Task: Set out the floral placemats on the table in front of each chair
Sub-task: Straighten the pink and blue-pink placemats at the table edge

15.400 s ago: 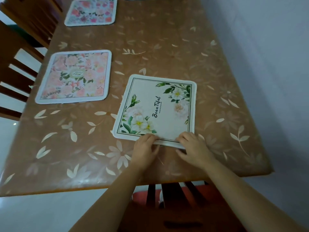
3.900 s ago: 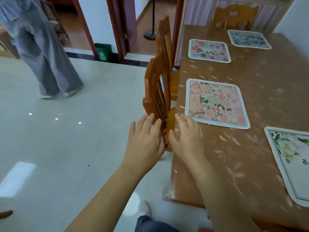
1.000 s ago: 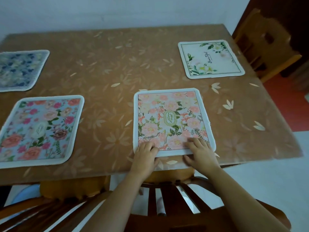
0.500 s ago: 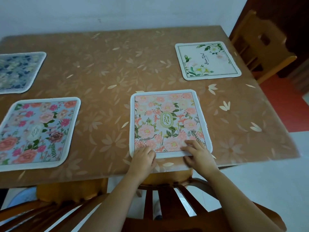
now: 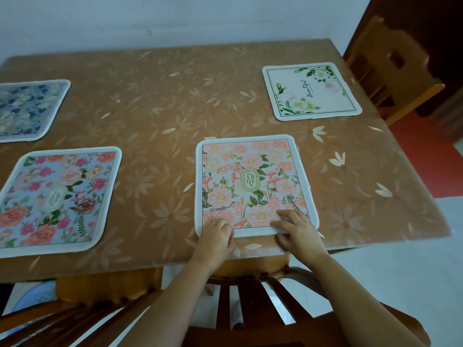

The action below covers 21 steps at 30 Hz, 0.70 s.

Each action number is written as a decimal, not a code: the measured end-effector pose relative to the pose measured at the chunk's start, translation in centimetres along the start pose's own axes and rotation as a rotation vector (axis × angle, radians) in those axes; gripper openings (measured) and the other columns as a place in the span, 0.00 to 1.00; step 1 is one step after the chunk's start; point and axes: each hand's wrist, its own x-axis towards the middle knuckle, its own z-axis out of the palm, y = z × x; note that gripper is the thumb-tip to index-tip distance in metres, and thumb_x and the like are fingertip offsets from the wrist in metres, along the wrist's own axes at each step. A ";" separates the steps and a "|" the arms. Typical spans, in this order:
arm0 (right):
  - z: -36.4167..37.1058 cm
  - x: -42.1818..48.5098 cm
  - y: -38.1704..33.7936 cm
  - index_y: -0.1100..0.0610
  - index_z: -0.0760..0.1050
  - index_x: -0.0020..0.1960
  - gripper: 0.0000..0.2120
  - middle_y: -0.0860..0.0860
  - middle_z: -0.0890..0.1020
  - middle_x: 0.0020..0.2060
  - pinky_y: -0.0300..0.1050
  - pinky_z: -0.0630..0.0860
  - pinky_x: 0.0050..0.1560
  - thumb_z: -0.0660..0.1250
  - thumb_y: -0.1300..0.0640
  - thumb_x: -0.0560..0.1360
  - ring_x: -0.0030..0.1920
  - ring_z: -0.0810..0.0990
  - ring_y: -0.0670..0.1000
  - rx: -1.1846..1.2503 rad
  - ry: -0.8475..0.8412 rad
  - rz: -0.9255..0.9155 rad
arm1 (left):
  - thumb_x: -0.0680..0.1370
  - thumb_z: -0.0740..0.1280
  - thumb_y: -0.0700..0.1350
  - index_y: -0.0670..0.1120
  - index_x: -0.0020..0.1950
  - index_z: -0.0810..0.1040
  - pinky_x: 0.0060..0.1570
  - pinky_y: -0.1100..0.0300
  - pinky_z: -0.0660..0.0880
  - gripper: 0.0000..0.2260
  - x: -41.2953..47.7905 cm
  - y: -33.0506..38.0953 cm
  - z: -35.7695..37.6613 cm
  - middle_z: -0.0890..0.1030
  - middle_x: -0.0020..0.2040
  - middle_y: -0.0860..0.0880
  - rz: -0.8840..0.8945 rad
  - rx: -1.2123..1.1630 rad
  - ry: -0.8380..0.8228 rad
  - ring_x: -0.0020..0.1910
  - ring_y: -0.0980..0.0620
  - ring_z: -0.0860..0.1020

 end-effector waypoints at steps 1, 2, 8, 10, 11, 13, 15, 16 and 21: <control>0.0 0.0 0.0 0.54 0.79 0.52 0.12 0.56 0.79 0.56 0.60 0.76 0.54 0.72 0.60 0.68 0.60 0.74 0.60 0.003 0.000 -0.001 | 0.73 0.63 0.37 0.40 0.43 0.75 0.48 0.58 0.68 0.02 0.0 0.0 0.0 0.77 0.46 0.44 -0.002 0.000 0.000 0.46 0.47 0.73; 0.0 0.0 0.0 0.54 0.80 0.52 0.12 0.56 0.79 0.56 0.60 0.76 0.53 0.72 0.60 0.68 0.60 0.74 0.60 0.005 0.000 -0.002 | 0.73 0.63 0.37 0.40 0.43 0.75 0.48 0.57 0.68 0.02 0.0 0.0 0.1 0.77 0.45 0.44 -0.004 -0.002 0.002 0.46 0.47 0.73; -0.1 -0.1 -0.2 0.55 0.80 0.50 0.13 0.57 0.80 0.55 0.62 0.76 0.51 0.73 0.62 0.66 0.59 0.75 0.62 -0.023 0.007 -0.016 | 0.71 0.63 0.37 0.39 0.43 0.76 0.49 0.53 0.70 0.03 -0.7 0.2 0.6 0.78 0.44 0.42 0.020 0.018 -0.026 0.46 0.45 0.75; -0.1 -0.1 -0.3 0.56 0.80 0.49 0.12 0.58 0.80 0.54 0.60 0.77 0.48 0.73 0.62 0.66 0.57 0.76 0.62 -0.029 0.014 -0.001 | 0.72 0.62 0.37 0.39 0.44 0.75 0.51 0.52 0.69 0.04 -0.7 0.0 0.6 0.77 0.46 0.42 0.027 0.035 -0.029 0.48 0.45 0.74; -0.1 -0.1 -0.5 0.57 0.80 0.49 0.11 0.59 0.79 0.53 0.58 0.77 0.46 0.73 0.62 0.66 0.56 0.76 0.62 -0.027 0.013 0.014 | 0.73 0.62 0.37 0.39 0.44 0.75 0.51 0.52 0.68 0.04 -0.6 -0.2 0.5 0.77 0.46 0.42 0.026 0.039 -0.021 0.48 0.44 0.73; 0.1 -0.1 -0.7 0.58 0.79 0.47 0.09 0.59 0.79 0.53 0.56 0.76 0.45 0.72 0.62 0.67 0.55 0.76 0.62 -0.030 0.009 0.032 | 0.73 0.62 0.37 0.38 0.44 0.75 0.51 0.52 0.69 0.03 -0.4 -0.6 0.1 0.76 0.46 0.42 0.017 0.041 0.004 0.48 0.45 0.73; 0.3 -0.1 -1.0 0.59 0.78 0.47 0.08 0.59 0.78 0.53 0.56 0.75 0.47 0.71 0.62 0.68 0.55 0.75 0.62 -0.044 0.002 0.037 | 0.74 0.62 0.38 0.39 0.45 0.75 0.51 0.53 0.68 0.04 -0.4 -1.0 -0.2 0.76 0.47 0.43 0.017 0.043 0.007 0.48 0.46 0.73; 0.3 -0.1 -1.1 0.59 0.78 0.46 0.07 0.60 0.78 0.53 0.56 0.75 0.47 0.71 0.62 0.68 0.54 0.75 0.63 -0.047 0.000 0.041 | 0.75 0.61 0.39 0.39 0.46 0.74 0.52 0.54 0.68 0.04 -0.4 -1.0 -0.2 0.76 0.48 0.44 0.018 0.046 -0.002 0.49 0.46 0.72; 0.4 -0.2 -1.4 0.61 0.78 0.42 0.04 0.61 0.79 0.51 0.59 0.77 0.45 0.71 0.64 0.67 0.52 0.76 0.63 -0.035 0.013 0.040 | 0.76 0.59 0.40 0.41 0.48 0.74 0.54 0.56 0.67 0.06 -0.4 -1.0 -0.2 0.75 0.50 0.46 0.002 0.051 -0.034 0.51 0.48 0.71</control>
